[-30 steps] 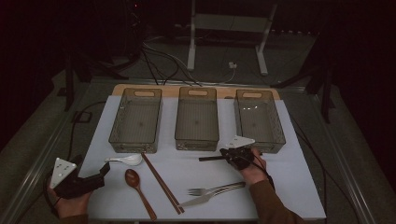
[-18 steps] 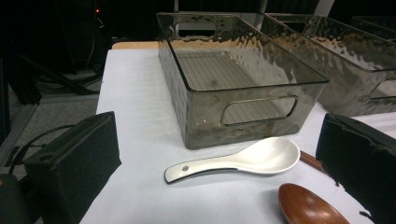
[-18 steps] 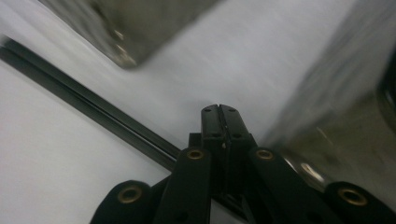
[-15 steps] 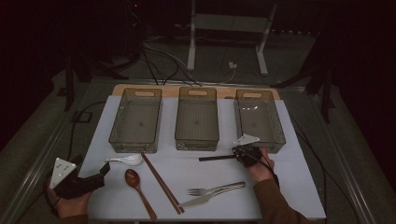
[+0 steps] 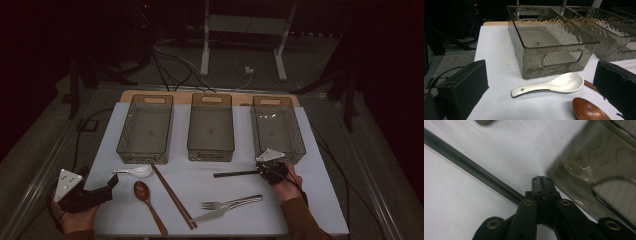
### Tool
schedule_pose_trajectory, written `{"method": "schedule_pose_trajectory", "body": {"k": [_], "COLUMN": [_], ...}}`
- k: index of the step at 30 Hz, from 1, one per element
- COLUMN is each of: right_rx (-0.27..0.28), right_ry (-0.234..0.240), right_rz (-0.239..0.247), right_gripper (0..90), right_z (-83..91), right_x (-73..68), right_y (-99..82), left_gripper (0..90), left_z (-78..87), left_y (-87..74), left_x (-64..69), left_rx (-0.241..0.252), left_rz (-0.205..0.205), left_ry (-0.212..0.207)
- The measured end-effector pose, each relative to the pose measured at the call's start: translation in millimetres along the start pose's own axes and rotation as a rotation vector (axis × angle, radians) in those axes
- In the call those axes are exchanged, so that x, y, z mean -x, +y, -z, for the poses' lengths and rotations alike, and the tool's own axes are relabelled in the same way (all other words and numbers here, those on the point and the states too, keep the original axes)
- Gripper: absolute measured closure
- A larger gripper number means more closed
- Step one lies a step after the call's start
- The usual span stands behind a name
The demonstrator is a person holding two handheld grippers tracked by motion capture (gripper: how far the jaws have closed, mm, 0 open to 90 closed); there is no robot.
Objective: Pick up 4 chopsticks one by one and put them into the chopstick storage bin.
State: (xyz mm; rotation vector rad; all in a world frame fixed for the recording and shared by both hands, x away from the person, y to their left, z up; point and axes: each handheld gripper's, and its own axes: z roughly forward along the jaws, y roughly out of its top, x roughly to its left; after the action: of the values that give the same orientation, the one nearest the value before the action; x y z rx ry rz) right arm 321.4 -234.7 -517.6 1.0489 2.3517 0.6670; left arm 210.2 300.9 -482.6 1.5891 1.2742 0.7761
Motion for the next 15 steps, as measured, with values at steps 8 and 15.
{"method": "schedule_pose_trajectory", "body": {"k": [8,15], "right_rx": [-0.014,-0.028], "right_ry": [-0.020,-0.018], "right_rz": [-0.018,-0.040], "right_gripper": [90.0,90.0], "right_z": [10.2,18.0], "right_x": [15.2,28.1], "right_y": [-17.7,-30.2], "left_gripper": [0.7,0.7], "left_z": [-0.2,-0.5], "left_y": [-0.1,-0.2], "left_x": [0.3,0.4], "left_rx": [-0.004,-0.005], "left_rz": [-0.003,-0.004], "left_ry": [0.000,-0.001]}}
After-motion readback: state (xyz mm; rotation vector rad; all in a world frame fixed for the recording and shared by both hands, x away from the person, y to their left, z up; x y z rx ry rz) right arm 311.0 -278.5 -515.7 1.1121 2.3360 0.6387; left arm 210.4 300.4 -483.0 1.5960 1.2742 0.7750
